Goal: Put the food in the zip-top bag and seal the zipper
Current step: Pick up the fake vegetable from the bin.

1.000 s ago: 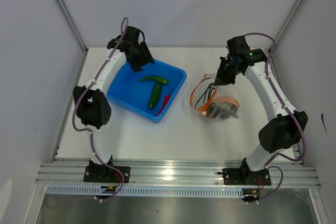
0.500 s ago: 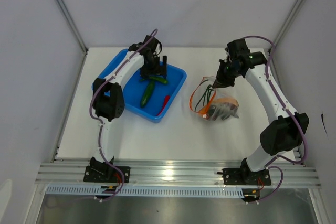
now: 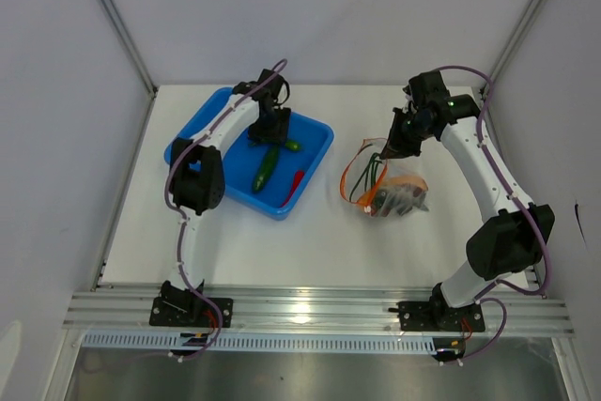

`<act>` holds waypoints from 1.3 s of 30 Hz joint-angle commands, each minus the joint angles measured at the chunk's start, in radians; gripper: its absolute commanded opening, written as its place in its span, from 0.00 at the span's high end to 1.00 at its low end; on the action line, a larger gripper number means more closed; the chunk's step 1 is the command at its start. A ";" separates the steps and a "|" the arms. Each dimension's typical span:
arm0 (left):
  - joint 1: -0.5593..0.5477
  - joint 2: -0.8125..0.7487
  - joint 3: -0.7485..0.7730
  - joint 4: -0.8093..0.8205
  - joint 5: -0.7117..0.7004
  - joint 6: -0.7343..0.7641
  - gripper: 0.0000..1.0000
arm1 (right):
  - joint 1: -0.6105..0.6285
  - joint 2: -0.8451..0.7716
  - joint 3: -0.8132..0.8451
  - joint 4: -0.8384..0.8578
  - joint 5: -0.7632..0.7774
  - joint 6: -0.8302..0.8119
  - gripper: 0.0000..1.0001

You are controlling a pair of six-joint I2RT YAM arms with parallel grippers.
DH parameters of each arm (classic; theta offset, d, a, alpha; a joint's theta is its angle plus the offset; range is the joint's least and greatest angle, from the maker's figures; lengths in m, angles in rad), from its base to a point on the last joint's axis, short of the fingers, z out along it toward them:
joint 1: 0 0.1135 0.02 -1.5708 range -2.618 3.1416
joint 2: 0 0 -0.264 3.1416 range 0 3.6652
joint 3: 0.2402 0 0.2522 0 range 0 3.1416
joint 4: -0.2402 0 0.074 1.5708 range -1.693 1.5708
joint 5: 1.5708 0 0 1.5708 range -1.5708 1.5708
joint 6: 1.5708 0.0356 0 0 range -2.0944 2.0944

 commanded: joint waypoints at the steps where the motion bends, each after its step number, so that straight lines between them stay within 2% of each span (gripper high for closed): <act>1: -0.002 0.039 0.024 -0.023 -0.030 0.030 0.32 | -0.005 -0.040 0.006 0.027 -0.028 -0.004 1.00; 8: -0.012 0.049 -0.018 -0.014 -0.017 0.029 0.32 | -0.005 -0.049 0.005 0.024 -0.027 -0.004 1.00; 14: -0.022 0.101 0.028 -0.088 -0.022 0.016 0.31 | -0.005 -0.048 0.005 0.029 -0.038 0.002 1.00; 21: -0.025 0.105 0.001 -0.071 -0.019 0.016 0.33 | -0.005 -0.052 0.003 0.029 -0.034 -0.001 1.00; 26: -0.026 0.134 0.053 -0.097 -0.030 0.015 0.43 | -0.005 -0.052 0.008 0.029 -0.034 -0.003 1.00; 27: -0.026 0.136 0.050 -0.094 -0.031 0.015 0.49 | -0.003 -0.052 0.009 0.029 -0.034 -0.003 1.00; 35: -0.029 0.105 0.001 -0.066 -0.046 -0.007 0.61 | -0.005 -0.061 0.002 0.031 -0.030 -0.001 1.00; 39: -0.029 0.072 -0.001 -0.065 -0.059 -0.022 0.74 | -0.005 -0.061 0.006 0.034 -0.030 0.002 1.00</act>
